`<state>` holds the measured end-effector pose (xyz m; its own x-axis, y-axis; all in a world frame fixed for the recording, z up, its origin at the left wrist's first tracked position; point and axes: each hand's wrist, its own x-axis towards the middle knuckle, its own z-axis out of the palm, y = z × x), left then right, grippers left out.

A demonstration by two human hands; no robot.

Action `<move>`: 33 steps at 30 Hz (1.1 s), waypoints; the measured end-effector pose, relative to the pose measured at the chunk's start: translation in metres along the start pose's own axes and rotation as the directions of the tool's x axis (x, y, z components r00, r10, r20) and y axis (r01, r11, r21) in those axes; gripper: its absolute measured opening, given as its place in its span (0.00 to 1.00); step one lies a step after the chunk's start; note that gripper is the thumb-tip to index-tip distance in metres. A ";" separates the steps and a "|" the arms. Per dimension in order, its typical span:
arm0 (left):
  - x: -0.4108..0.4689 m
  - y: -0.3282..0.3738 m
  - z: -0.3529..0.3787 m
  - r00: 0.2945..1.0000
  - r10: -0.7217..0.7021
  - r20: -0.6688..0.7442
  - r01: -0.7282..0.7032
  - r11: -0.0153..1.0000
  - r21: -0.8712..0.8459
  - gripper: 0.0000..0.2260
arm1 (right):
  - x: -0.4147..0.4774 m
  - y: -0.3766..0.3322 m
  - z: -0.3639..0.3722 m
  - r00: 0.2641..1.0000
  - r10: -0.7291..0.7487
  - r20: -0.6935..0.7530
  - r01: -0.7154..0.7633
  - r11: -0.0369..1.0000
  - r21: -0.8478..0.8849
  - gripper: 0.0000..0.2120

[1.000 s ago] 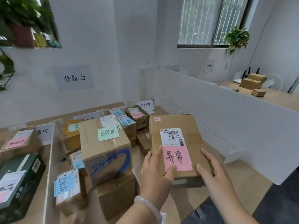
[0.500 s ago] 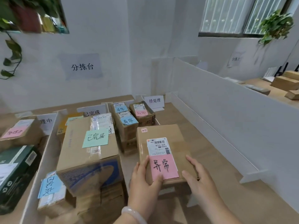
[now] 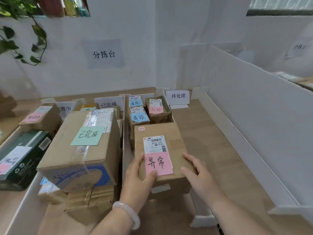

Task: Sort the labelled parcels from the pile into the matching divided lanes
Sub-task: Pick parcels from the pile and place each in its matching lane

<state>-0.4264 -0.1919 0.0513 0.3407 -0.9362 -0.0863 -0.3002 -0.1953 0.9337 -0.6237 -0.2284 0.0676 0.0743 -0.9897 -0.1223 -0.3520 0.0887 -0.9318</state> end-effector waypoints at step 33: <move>0.022 -0.084 0.004 0.925 -0.326 0.194 0.252 0.911 0.326 0.37 | 0.017 0.072 0.036 0.901 0.196 0.388 -0.045 0.930 -0.365 0.32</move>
<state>-0.3968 -0.1969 -0.0307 0.2401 -0.8594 -0.4515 -0.4783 -0.5095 0.7153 -0.6145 -0.2344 -0.0142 0.3596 -0.8306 -0.4252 -0.6712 0.0863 -0.7363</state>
